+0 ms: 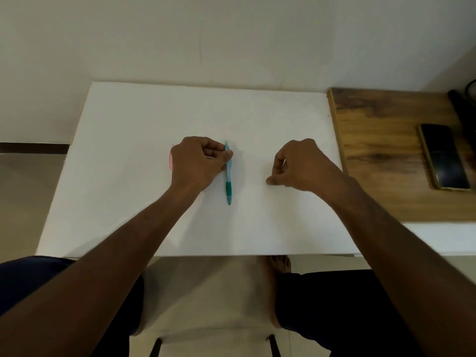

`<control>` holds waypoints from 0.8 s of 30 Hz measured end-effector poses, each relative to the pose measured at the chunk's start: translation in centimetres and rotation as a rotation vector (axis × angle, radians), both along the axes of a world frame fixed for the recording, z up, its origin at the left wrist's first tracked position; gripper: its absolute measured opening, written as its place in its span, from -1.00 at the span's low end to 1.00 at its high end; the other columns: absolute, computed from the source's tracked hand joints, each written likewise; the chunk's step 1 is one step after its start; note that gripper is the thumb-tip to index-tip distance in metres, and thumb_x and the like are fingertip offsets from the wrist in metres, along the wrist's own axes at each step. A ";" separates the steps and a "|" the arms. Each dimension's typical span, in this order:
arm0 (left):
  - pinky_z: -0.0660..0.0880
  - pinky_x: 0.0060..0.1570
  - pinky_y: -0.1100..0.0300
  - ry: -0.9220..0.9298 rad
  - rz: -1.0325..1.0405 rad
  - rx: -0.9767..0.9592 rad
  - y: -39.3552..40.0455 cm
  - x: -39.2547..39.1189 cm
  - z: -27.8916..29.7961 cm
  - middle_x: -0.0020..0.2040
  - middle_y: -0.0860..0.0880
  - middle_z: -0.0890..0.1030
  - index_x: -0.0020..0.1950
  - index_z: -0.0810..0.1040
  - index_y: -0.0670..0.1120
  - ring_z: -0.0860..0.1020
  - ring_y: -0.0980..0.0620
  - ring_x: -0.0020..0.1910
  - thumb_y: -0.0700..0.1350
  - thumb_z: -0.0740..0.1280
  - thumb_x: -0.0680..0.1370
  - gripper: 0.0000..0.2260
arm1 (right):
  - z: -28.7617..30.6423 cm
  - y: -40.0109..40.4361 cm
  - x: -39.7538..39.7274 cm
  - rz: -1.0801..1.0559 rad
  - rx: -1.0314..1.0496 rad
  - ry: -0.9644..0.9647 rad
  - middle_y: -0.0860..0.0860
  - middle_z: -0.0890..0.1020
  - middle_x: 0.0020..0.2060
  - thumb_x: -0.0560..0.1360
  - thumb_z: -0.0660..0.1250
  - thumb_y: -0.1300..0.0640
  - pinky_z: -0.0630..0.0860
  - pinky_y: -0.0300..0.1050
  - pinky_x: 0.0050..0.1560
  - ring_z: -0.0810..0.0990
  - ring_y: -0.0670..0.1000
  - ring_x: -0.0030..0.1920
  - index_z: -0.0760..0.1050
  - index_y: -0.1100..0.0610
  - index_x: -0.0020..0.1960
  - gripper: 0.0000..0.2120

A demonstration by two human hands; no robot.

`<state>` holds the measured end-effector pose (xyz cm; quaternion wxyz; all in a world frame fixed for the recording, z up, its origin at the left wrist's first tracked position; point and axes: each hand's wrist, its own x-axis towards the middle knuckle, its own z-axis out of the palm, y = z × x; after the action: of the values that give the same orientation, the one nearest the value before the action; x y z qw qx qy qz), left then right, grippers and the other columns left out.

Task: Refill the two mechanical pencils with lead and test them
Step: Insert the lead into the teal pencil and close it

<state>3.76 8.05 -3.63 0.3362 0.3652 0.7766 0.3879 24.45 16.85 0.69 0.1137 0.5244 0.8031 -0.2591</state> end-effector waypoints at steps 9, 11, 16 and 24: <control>0.62 0.06 0.10 0.375 -0.087 0.032 0.2 0.0 -0.7 -0.11 0.18 0.68 0.03 0.70 0.09 0.63 0.15 -0.16 0.27 0.58 0.45 -0.68 | -1.3 2.8 2.6 -0.217 0.199 0.019 -0.04 0.67 -0.28 0.43 0.63 -0.10 0.33 -0.29 -0.35 0.57 -0.12 -0.31 0.63 0.03 -0.22 -0.73; 0.52 0.02 0.12 0.573 -0.215 0.125 0.1 0.9 0.0 -0.05 0.21 0.65 0.06 0.69 0.18 0.58 0.14 -0.03 0.25 0.49 0.53 -0.79 | -2.1 2.7 2.2 -0.234 0.188 0.026 -0.05 0.64 -0.29 0.38 0.63 -0.19 0.32 -0.26 -0.37 0.56 -0.09 -0.32 0.62 0.04 -0.22 -0.66; 0.48 -0.17 0.11 0.686 -0.644 0.158 -0.1 4.5 0.3 0.08 0.20 0.66 0.26 0.66 0.25 0.57 0.08 0.12 0.20 0.40 0.62 -0.77 | -3.1 2.2 0.7 -0.211 0.166 0.043 0.01 0.68 -0.23 0.39 0.64 -0.16 0.54 -0.14 -0.21 0.63 -0.02 -0.24 0.65 0.10 -0.17 -0.66; 0.43 -0.25 0.15 0.789 -0.633 0.185 -0.5 6.0 -0.7 0.12 0.10 0.67 0.25 0.72 0.16 0.62 0.01 0.09 0.11 0.43 0.63 -0.79 | -1.0 2.1 1.1 -0.261 0.112 0.297 -0.06 0.72 -0.26 0.50 0.58 0.00 0.69 -0.19 -0.15 0.72 -0.08 -0.29 0.64 0.06 -0.13 -0.82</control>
<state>9.77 7.55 -4.33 0.0849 0.7291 0.6583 0.1669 25.54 18.97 -0.31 -0.0697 0.5854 0.7495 -0.3012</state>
